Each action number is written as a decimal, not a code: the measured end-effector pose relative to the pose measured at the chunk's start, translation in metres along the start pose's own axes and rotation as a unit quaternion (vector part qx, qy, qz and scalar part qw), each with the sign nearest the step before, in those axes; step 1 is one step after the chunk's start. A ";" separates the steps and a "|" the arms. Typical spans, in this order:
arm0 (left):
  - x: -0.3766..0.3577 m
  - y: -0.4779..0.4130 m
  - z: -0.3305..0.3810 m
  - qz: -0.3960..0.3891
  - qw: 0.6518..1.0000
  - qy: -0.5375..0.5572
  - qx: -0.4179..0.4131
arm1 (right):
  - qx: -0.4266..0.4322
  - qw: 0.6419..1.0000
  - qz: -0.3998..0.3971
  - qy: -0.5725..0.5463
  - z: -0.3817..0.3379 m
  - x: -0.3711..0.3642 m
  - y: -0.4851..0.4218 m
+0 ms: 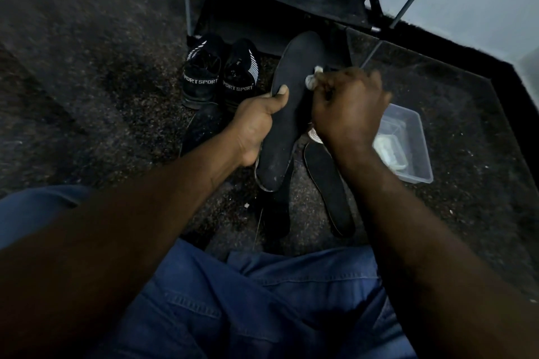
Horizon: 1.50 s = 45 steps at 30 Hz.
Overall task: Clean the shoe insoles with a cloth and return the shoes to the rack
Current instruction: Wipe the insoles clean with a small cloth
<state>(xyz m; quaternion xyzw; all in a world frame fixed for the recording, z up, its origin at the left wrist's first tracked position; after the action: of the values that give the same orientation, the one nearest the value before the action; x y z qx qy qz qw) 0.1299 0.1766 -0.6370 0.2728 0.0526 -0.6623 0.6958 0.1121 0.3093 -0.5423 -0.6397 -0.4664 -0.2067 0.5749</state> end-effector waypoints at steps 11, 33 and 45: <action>0.001 0.000 0.000 0.001 0.998 0.060 0.024 | 0.104 0.989 -0.080 -0.073 -0.013 -0.022 0.072; 0.003 0.000 0.003 -0.010 0.997 0.073 0.011 | 0.096 0.970 -0.081 -0.208 0.000 -0.025 0.079; -0.001 0.004 0.011 -0.042 0.997 0.069 0.016 | -0.289 0.751 -0.195 -0.560 0.014 -0.041 0.097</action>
<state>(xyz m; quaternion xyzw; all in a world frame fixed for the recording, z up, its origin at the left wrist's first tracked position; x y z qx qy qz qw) 0.1307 0.1723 -0.6258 0.3263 0.1012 -0.6711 0.6580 0.1695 0.3169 -0.6315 -0.6718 -0.7374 -0.0438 -0.0544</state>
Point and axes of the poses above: each hand's wrist, its own y-axis away from the middle knuckle, its own x-axis out of the back of the hand, z = x × y, the point moved 5 cm from there along -y, towards the middle knuckle, and after that the axes turned 3 degrees about -y, right-handed, at the moved point
